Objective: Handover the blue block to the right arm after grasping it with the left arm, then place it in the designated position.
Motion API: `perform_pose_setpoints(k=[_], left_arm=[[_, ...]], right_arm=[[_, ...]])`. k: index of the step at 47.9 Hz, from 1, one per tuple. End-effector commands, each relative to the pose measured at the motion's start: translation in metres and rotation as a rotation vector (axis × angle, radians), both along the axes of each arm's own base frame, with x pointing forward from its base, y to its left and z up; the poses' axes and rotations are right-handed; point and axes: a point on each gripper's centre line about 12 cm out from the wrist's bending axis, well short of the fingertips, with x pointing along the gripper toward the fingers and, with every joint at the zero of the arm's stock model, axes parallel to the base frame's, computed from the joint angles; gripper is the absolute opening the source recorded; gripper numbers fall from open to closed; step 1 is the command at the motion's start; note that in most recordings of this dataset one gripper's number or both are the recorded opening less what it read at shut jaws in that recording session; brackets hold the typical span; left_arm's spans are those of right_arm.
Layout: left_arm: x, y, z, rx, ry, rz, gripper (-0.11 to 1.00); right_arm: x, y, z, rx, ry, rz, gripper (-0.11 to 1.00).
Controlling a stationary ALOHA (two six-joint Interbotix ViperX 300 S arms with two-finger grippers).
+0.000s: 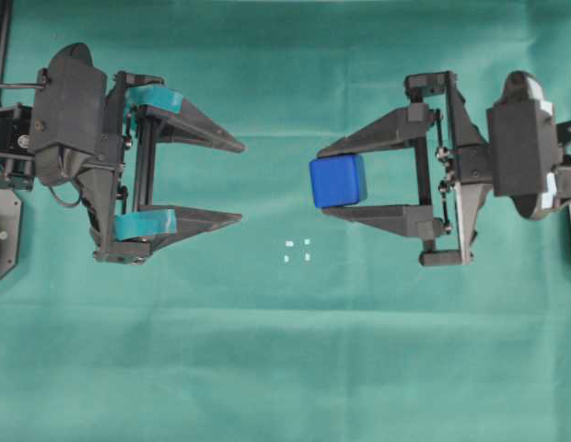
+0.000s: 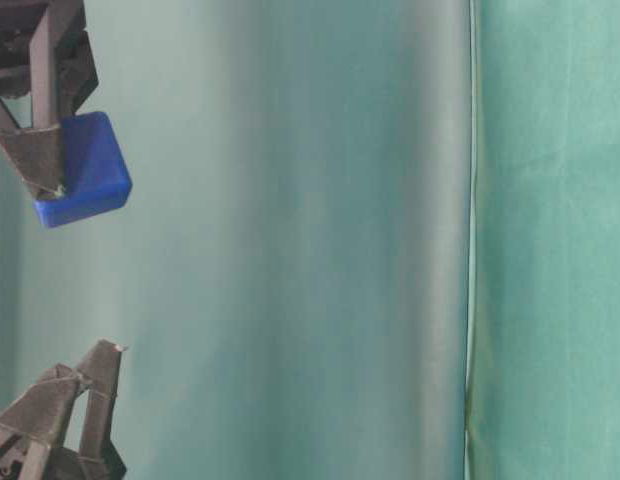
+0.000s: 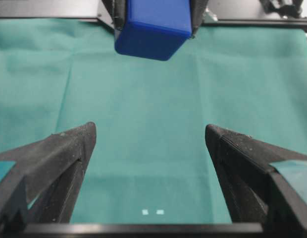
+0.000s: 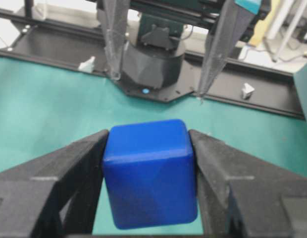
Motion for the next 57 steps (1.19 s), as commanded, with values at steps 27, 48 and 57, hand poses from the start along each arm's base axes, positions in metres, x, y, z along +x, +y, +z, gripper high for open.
perform_pose_setpoints(k=[27, 48, 57], left_arm=[[0.0007, 0.0005, 0.0103, 0.001, -0.034, 0.001, 0.99], [0.0007, 0.0005, 0.0103, 0.001, -0.034, 0.001, 0.99], [0.0008, 0.0005, 0.0109, 0.001, -0.035, 0.001, 0.99]], right_arm=[[-0.0029, 0.0005, 0.0092, 0.005, -0.019, -0.005, 0.52], [-0.0029, 0.001, 0.0092, 0.005, -0.019, -0.004, 0.52], [-0.003, 0.0009, 0.0091, 0.004, -0.018, -0.005, 0.52]])
